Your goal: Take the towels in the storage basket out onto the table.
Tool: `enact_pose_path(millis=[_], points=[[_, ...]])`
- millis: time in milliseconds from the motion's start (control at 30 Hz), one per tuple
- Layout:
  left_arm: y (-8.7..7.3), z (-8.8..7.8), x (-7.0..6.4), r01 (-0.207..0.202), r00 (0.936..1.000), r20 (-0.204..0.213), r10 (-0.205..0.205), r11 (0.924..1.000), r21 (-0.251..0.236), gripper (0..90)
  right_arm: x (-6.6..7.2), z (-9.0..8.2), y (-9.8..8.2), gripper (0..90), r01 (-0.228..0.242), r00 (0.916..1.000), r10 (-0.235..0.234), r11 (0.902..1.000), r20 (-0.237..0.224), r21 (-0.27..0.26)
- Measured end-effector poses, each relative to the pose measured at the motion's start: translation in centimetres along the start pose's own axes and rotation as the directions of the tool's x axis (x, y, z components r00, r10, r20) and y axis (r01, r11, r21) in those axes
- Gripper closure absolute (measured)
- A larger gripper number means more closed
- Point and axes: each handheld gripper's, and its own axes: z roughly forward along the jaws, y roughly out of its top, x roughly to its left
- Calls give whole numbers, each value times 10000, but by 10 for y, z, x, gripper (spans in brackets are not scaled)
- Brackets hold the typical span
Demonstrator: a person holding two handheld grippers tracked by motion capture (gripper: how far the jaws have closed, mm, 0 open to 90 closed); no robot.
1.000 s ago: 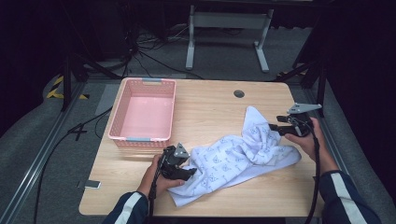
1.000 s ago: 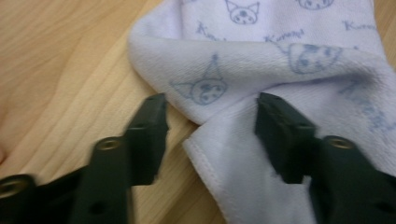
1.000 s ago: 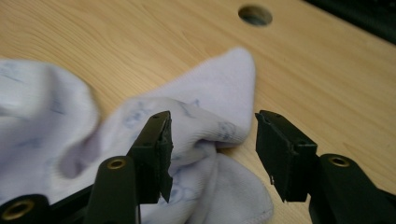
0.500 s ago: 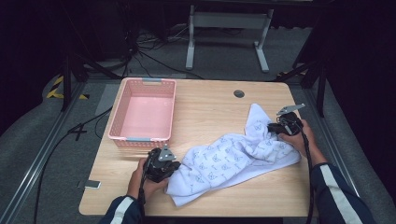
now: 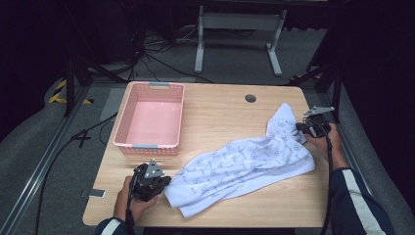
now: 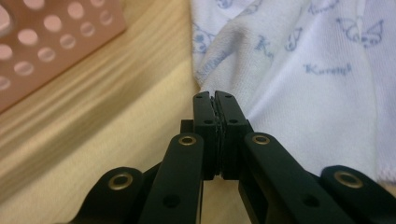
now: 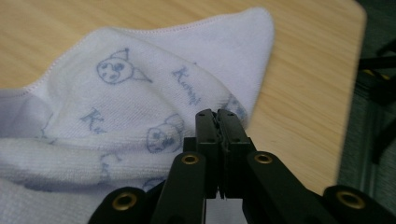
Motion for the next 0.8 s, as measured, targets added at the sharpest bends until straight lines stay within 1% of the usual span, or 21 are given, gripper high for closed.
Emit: enact_pose_path(millis=[67, 100, 133, 167, 233, 267, 300, 333, 367, 400, 433, 467, 500, 567, 600, 633, 667, 700, 733, 767, 800], points=[[-5, -4, 1, 153, 9999, 11, -153, 9999, 33, 884, -9, -4, -2, 885, -353, 9974, 361, 9993, 618, -130], [-10, -6, 2, 329, 9995, -11, -329, 9995, 14, 883, -12, -5, -5, 882, -649, 9941, 661, 9977, 862, -172], [-12, -7, 3, 369, 9993, 20, -369, 9993, 41, 883, -16, -5, -7, 864, -792, 9906, 800, 9968, 1106, -112], [-16, -10, 4, 470, 9989, 48, -470, 9989, 65, 883, -18, -5, -9, 847, -918, 9888, 922, 9957, 1173, -90], [-21, -14, 5, 648, 9977, 215, -649, 9979, 38, 880, -24, -4, -15, 804, -1076, 9889, 1082, 9941, 1017, -107], [-24, -16, 6, 612, 9979, 224, -609, 9980, -128, 877, -24, -4, -15, 760, -1165, 9883, 1169, 9931, 975, -97], [-25, -17, 4, 795, 9964, 317, -788, 9966, -229, 872, -25, -5, -16, 705, -1234, 9864, 1239, 9923, 1083, -110], [-25, -17, 4, 741, 9971, 218, -731, 9962, -457, 853, -25, -7, -16, 663, -1335, 9854, 1346, 9909, 1039, -172], [-23, -18, 4, 698, 9975, 133, -692, 9961, -541, 801, -25, -10, -16, 625, -1412, 9865, 1432, 9895, 799, -302], [-20, -17, 4, 828, 9966, 99, -822, 9928, -866, 735, -25, -13, -17, 609, -1421, 9882, 1444, 9888, 511, -464], [-18, -17, 4, 866, 9962, 53, -865, 9910, -1020, 675, -24, -17, -17, 602, -1331, 9903, 1351, 9895, 331, -567], [-13, -15, 3, 795, 9966, -128, -817, 9891, -1238, 630, -24, -20, -18, 601, -1251, 9915, 1270, 9902, 292, -616], [-9, -12, 2, 757, 9967, -200, -789, 9888, -1288, 602, -23, -25, -19, 601, -1226, 9920, 1247, 9893, 218, -792], [-2, -6, 0, 516, 9978, -335, -566, 9894, -1360, 556, -23, -31, -21, 613, -1362, 9906, 1366, 9857, -28, -993], [4, 0, -2, 407, 9987, -248, -442, 9912, -1261, 564, -23, -34, -23, 626, -1420, 9898, 1403, 9840, -230, -1078], [7, 5, -3, 389, 9990, -158, -407, 9937, -1055, 565, -23, -37, -26, 630, -1322, 9911, 1299, 9858, -293, -1032], [8, 12, -4, 250, 9996, 122, -240, 9957, -897, 564, -22, -37, -28, 630, -1361, 9905, 1335, 9861, -326, -951], [9, 14, -6, 192, 9992, 369, -165, 9970, -746, 579, -22, -36, -32, 630, -1380, 9899, 1348, 9872, -440, -794], [10, 18, -7, -59, 9979, 635, 96, 9982, -593, 613, -22, -35, -35, 626, -1375, 9898, 1346, 9881, -457, -685], [10, 18, -7, -59, 9979, 635, 96, 9982, -593, 615, -22, -35, -35, 626, -1375, 9898, 1346, 9881, -457, -685], [13, 26, -13, -341, 9922, 1189, 380, 9988, -350, 632, -20, -27, -43, 608, -1197, 9920, 1188, 9926, -431, -199]])
